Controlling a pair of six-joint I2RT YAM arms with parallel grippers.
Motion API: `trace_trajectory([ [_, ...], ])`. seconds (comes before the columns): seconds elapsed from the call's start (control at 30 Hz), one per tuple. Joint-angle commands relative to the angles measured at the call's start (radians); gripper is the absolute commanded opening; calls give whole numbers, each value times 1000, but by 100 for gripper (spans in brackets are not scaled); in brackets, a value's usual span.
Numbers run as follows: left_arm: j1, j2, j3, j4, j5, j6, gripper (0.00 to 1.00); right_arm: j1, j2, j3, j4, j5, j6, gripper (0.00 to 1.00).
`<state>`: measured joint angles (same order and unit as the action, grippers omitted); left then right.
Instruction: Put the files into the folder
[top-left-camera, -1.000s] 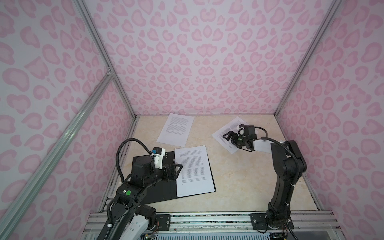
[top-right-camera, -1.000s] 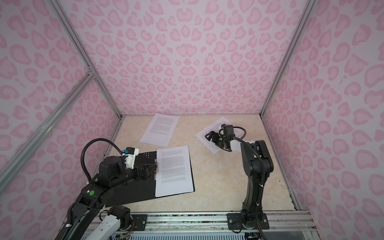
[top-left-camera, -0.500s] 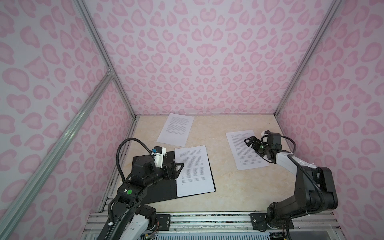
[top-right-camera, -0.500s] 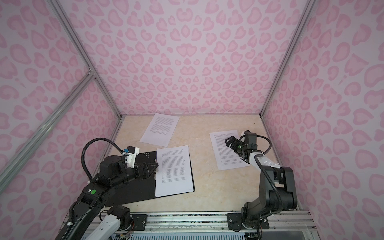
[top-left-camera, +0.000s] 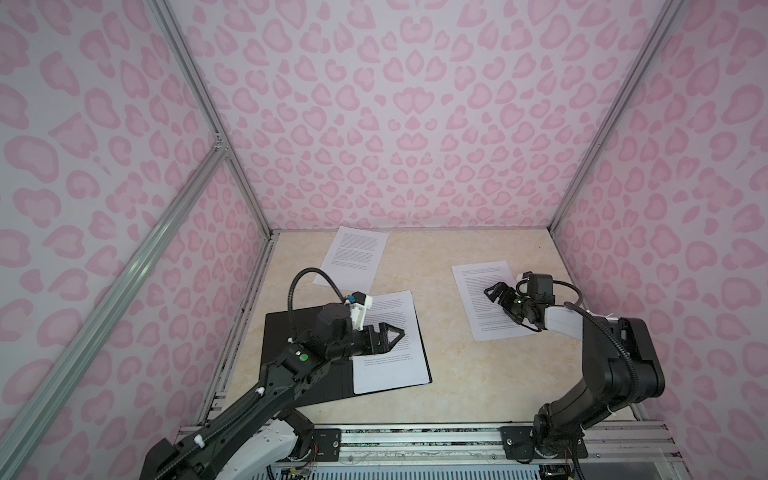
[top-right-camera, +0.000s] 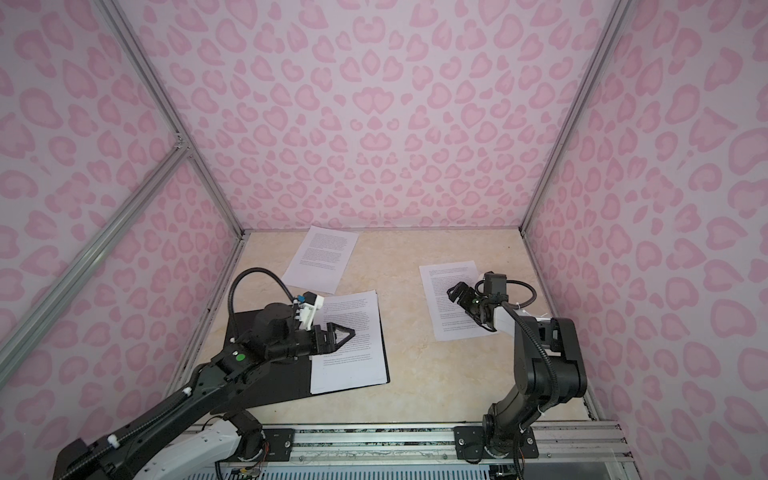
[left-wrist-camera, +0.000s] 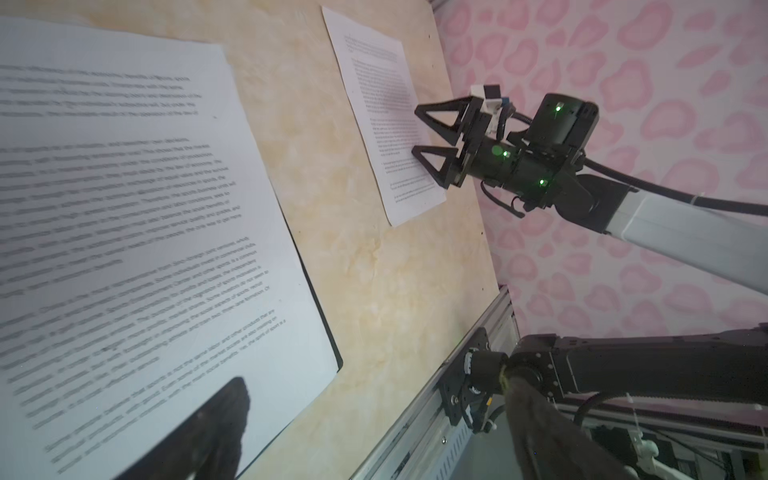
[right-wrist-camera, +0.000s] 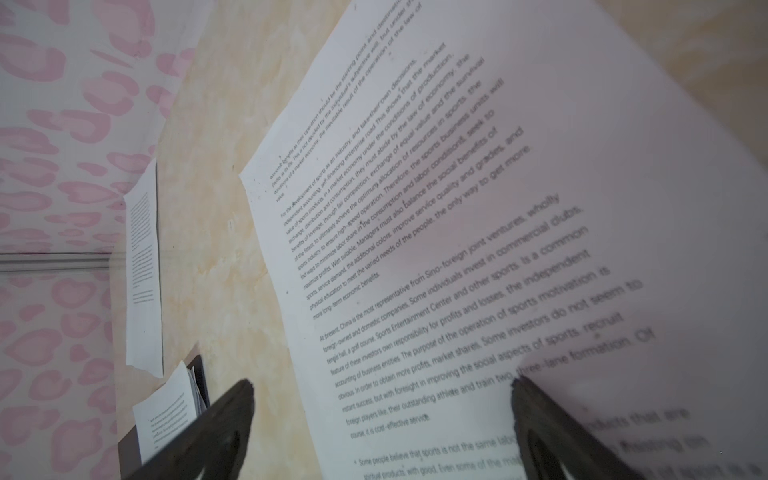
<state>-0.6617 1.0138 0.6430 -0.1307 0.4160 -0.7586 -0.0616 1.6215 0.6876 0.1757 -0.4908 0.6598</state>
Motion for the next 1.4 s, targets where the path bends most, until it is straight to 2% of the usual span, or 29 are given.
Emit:
trace_trajectory([
  [0.0,-84,187,111,114,-25,9,100,4,-40,-82,20,-24,63,97],
  [0.17,-142,497,322,113,-42,0,94,18,-201,-220,22,-35,122,97],
  [0.3,-154,675,467,80,-22,13,92,33,-382,-272,-39,-31,139,97],
  [0.4,-154,796,572,40,-6,29,91,20,-480,-245,-140,80,72,96],
  [0.43,-154,835,609,26,4,37,91,-2,-492,-237,-163,104,53,97],
  [0.6,-164,998,779,-31,63,77,89,-104,-453,-229,-168,55,31,97],
  [0.9,-186,1176,895,-32,142,82,91,-158,-374,-269,-126,20,25,97],
  [1.13,-189,1241,913,-17,143,38,92,-159,-382,-292,-116,5,22,97],
  [1.2,-183,1248,898,21,147,-1,94,-159,-375,-297,-108,-4,15,97],
  [1.23,-180,1249,893,39,153,-22,99,-159,-369,-295,-114,-8,10,97],
  [1.37,-167,1235,843,198,200,-116,98,-159,-357,-301,-103,-28,8,97],
])
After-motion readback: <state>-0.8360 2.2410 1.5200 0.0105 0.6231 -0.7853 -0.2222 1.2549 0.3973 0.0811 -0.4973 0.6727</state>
